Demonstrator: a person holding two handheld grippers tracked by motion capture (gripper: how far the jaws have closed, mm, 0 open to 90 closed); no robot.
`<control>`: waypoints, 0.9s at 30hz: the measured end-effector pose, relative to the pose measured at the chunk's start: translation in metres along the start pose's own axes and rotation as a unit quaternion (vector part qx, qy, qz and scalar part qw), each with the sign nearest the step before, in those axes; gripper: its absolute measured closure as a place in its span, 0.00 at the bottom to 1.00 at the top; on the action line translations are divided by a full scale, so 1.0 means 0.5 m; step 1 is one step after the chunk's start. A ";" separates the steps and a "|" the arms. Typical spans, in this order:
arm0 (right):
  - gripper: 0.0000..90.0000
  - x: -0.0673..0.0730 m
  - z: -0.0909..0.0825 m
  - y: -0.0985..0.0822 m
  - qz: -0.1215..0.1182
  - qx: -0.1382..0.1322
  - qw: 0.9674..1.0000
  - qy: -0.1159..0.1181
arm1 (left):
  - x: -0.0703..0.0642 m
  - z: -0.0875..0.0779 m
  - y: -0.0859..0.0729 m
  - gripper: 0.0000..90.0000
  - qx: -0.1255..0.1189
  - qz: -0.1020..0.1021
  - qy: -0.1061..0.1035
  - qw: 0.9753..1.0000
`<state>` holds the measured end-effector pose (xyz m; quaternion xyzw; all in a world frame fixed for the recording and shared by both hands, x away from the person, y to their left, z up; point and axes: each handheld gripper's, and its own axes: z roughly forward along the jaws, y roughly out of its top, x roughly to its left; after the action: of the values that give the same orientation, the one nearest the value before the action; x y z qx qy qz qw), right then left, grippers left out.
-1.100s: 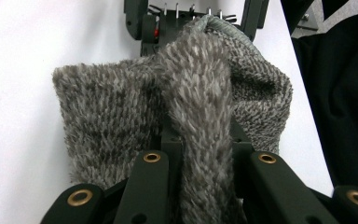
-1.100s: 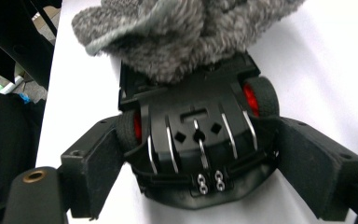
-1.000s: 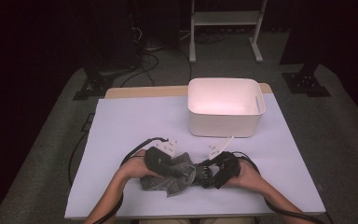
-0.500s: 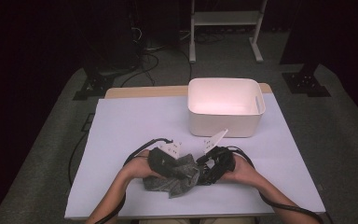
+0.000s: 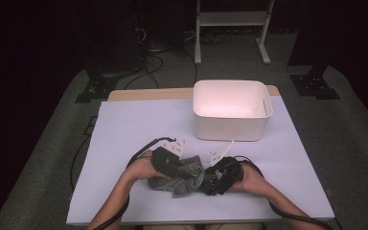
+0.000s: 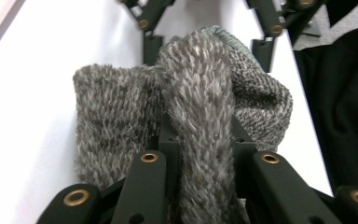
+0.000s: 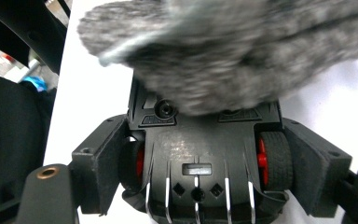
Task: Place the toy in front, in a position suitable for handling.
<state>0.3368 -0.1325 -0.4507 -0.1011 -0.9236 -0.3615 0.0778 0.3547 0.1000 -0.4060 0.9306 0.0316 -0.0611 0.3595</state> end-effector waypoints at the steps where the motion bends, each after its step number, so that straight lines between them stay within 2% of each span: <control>1: 0.24 0.004 0.000 0.000 -0.011 0.000 1.000 -0.006 | 0.001 -0.001 -0.001 0.81 -0.001 -0.002 -0.001 1.000; 4: 0.24 0.009 0.001 -0.002 -0.023 -0.003 1.000 -0.014 | 0.004 0.000 -0.002 0.78 -0.001 -0.011 0.002 1.000; 5: 0.24 0.015 0.000 -0.002 -0.034 -0.004 0.999 -0.023 | 0.006 0.000 -0.003 0.76 -0.003 -0.017 0.002 1.000; 7: 0.24 0.023 -0.001 -0.002 -0.046 -0.003 0.998 -0.034 | 0.015 -0.005 -0.006 0.75 -0.013 -0.037 0.002 0.999; 8: 0.24 0.027 0.000 -0.002 -0.056 -0.005 0.998 -0.042 | 0.015 -0.005 -0.006 0.75 -0.013 -0.037 0.002 0.999; 10: 0.24 0.031 -0.001 -0.002 -0.061 -0.004 0.997 -0.047 | 0.019 -0.008 -0.005 0.75 -0.014 -0.041 0.000 0.999; 11: 0.24 0.040 -0.001 -0.001 -0.080 -0.004 0.995 -0.061 | 0.020 -0.008 -0.005 0.75 -0.011 -0.045 -0.004 0.999; 13: 0.24 0.049 -0.001 -0.002 -0.091 -0.002 0.993 -0.074 | 0.019 -0.004 -0.002 0.75 -0.004 -0.048 -0.015 0.999; 17: 0.24 0.053 -0.001 -0.007 -0.093 -0.010 0.992 -0.081 | 0.016 -0.002 0.000 0.74 -0.001 -0.050 -0.021 0.999; 19: 0.24 0.050 -0.002 -0.006 -0.084 -0.011 0.994 -0.075 | 0.013 0.004 -0.001 0.75 0.004 -0.042 -0.031 0.999; 22: 0.23 0.036 -0.006 -0.006 -0.039 -0.023 0.998 -0.042 | 0.010 0.013 -0.003 0.76 0.008 -0.036 -0.038 0.999; 23: 0.23 0.036 -0.006 -0.006 -0.039 -0.023 0.998 -0.042 | 0.010 0.013 -0.003 0.76 0.008 -0.036 -0.038 0.999; 24: 0.23 0.020 -0.010 -0.007 -0.009 -0.030 0.999 -0.016 | 0.010 0.015 -0.005 0.76 0.009 -0.038 -0.036 0.999; 27: 0.22 0.008 -0.011 -0.004 0.015 -0.030 0.999 0.003 | 0.010 0.015 -0.006 0.77 0.009 -0.038 -0.036 0.999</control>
<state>0.3327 -0.1373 -0.4470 -0.1162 -0.9106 -0.3879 0.0830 0.3585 0.0973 -0.4140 0.9291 0.0533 -0.1086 0.3496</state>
